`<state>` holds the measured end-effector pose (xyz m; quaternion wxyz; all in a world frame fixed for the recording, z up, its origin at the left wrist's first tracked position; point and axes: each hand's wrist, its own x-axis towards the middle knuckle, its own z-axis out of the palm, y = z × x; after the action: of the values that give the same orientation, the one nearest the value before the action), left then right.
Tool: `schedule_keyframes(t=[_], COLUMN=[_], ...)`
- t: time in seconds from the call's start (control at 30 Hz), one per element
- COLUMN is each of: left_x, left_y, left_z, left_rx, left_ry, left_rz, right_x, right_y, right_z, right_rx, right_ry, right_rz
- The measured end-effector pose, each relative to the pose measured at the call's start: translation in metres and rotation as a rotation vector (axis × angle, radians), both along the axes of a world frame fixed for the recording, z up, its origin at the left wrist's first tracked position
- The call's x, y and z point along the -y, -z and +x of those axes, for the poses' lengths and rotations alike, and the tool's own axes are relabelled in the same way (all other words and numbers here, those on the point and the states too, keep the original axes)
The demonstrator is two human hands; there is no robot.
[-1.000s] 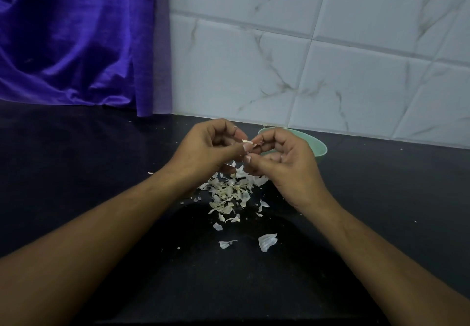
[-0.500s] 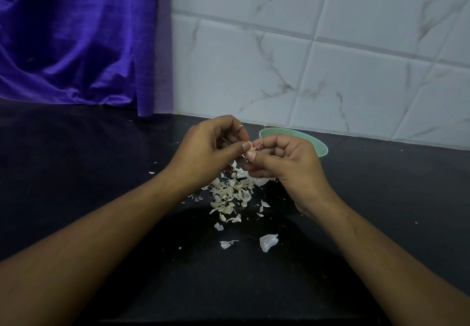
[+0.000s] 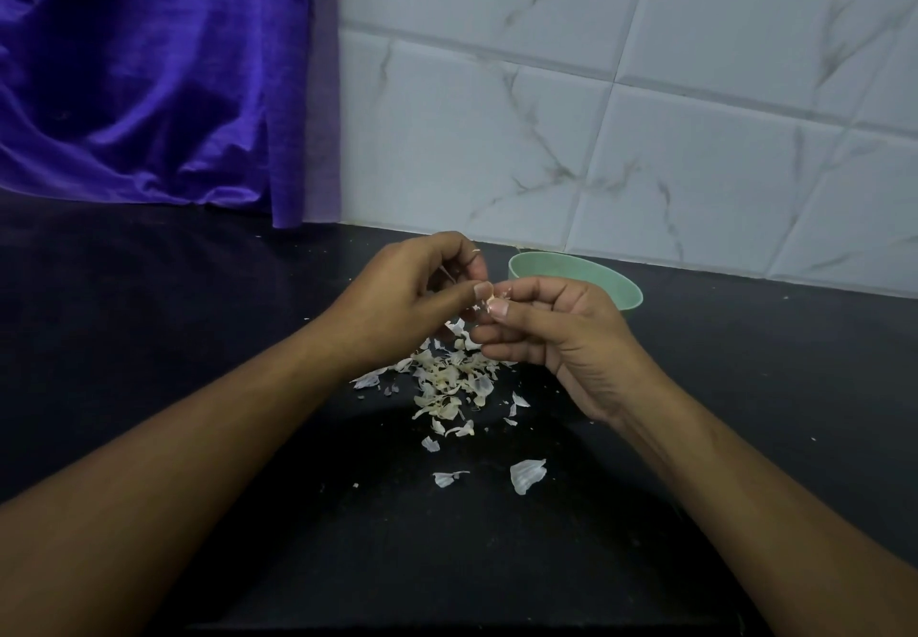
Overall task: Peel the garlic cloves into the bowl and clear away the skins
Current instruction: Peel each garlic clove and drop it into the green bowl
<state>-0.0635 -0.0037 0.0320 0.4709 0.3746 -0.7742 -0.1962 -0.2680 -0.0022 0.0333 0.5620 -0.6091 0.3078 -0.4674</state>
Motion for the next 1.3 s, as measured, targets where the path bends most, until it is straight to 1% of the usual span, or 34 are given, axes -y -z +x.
schedule_keyframes(t=[0.2, 0.33, 0.57, 0.83, 0.97, 1.13, 1.23, 1.3], left_x=[-0.002, -0.004, -0.007, -0.010, -0.008, -0.010, -0.007, -0.006], left_y=[0.000, 0.000, -0.001, -0.002, -0.002, -0.006, -0.005, -0.005], left_z=[-0.003, -0.005, -0.008, -0.009, -0.005, -0.004, -0.002, -0.002], left_rx=[0.051, 0.001, 0.036, 0.108, 0.069, 0.105, 0.073, -0.005], left_ry=[-0.021, 0.029, 0.053, 0.049, -0.005, -0.119, -0.156, -0.131], left_rz=[-0.028, 0.055, 0.091, 0.144, 0.144, 0.079, 0.090, 0.131], right_x=[-0.002, -0.002, -0.001, 0.002, 0.002, 0.002, 0.004, 0.004], right_y=[-0.003, -0.005, -0.007, -0.004, -0.003, 0.000, 0.000, 0.001], right_z=[0.004, 0.004, 0.005, 0.006, 0.006, 0.008, 0.007, 0.007], right_rx=[0.091, 0.149, 0.167, 0.253, 0.234, 0.186, 0.183, 0.166], right_ry=[-0.038, -0.066, 0.011, 0.074, 0.036, 0.036, 0.054, 0.055], right_rz=[0.147, 0.198, 0.172, 0.194, 0.176, 0.155, 0.143, 0.129])
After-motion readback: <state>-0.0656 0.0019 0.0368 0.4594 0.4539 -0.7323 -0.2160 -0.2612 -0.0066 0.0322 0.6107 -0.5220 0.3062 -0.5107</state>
